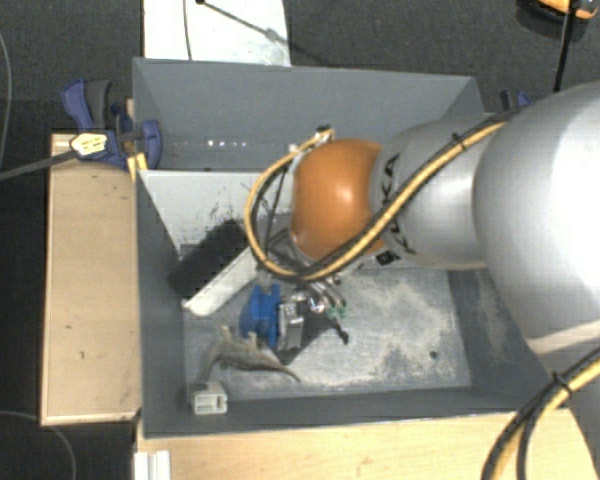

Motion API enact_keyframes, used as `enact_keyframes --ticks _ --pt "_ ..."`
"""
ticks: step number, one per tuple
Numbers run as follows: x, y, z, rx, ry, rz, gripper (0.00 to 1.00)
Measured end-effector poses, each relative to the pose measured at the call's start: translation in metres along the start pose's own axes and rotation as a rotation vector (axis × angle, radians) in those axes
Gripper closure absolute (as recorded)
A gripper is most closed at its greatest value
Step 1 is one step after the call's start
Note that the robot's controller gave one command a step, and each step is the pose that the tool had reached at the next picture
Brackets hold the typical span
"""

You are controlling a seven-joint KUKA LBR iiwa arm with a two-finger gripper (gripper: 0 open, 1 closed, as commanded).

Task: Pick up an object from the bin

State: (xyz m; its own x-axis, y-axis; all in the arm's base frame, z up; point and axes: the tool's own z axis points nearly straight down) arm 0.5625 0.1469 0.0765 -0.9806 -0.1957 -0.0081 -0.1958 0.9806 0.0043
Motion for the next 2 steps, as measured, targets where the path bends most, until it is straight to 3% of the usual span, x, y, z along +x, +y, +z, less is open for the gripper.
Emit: enact_keyframes --ticks 1,2 --pt "0.0230 -0.0221 0.0044 0.003 -0.007 0.150 1.00" --pt "0.0230 -0.0221 0.0044 0.003 -0.007 0.151 1.00"
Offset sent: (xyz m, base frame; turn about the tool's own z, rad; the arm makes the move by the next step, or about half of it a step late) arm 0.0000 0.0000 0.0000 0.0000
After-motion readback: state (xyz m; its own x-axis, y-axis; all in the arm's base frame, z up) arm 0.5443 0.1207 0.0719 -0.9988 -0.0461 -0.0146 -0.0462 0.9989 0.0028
